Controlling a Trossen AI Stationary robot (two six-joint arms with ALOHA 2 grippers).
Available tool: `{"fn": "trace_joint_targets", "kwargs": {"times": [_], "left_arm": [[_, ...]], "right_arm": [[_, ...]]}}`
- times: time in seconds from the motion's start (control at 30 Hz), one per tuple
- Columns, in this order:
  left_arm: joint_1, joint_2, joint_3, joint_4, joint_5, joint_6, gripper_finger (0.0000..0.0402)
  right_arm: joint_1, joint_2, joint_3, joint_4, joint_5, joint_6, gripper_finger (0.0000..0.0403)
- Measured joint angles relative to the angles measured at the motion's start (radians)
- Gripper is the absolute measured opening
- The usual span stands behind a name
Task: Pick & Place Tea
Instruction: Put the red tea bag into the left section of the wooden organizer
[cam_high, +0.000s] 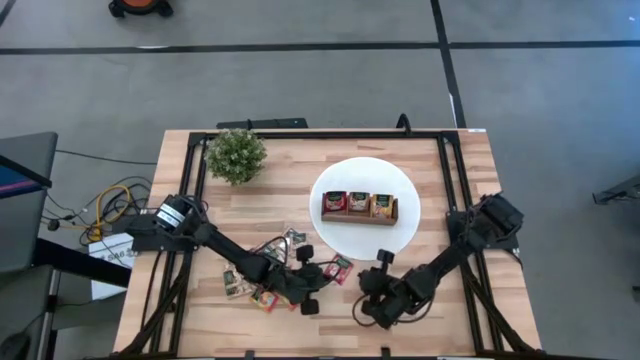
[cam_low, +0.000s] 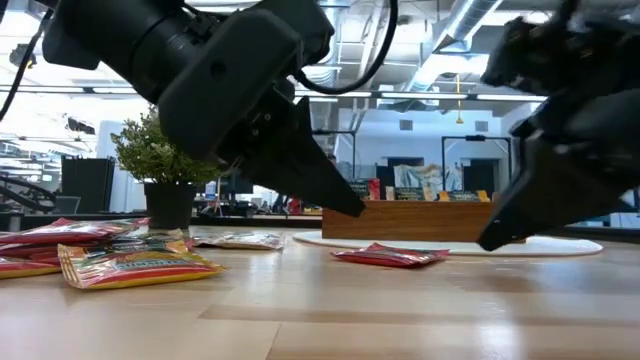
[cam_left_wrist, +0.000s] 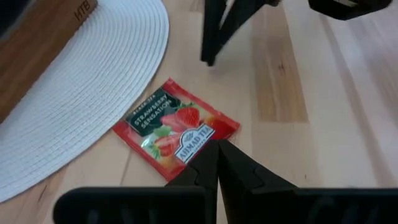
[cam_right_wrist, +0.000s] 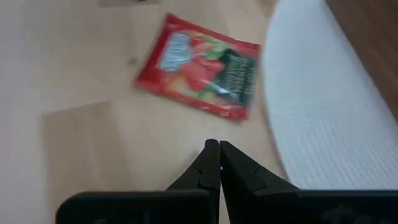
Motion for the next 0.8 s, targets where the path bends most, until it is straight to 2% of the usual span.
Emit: {"fn": "trace_joint_targets", "kwargs": {"times": [0.1,0.23,0.33,0.47,0.6,0.8], "left_arm": [[0.0,0.0,0.0,-0.014,0.0,-0.007,0.0],[0.0,0.0,0.0,-0.022,0.0,-0.04,0.0],[0.0,0.0,0.0,-0.023,0.005,-0.047,0.0],[0.0,0.014,0.0,-0.024,0.06,-0.042,0.0],[0.0,0.018,-0.001,-0.045,0.08,-0.012,0.0],[0.0,0.018,0.0,-0.033,0.08,-0.009,0.0]], "right_arm": [[-0.025,-0.008,0.0,-0.028,0.015,0.046,0.0001],[-0.042,-0.029,-0.009,-0.039,0.118,0.123,0.0001],[-0.056,-0.042,-0.037,-0.059,0.134,0.199,0.0002],[-0.058,-0.101,-0.117,0.007,0.175,0.281,0.0031],[-0.055,-0.175,-0.253,0.253,0.163,0.284,0.0094],[-0.114,-0.165,-0.431,0.761,-0.01,0.279,0.0185]]}}
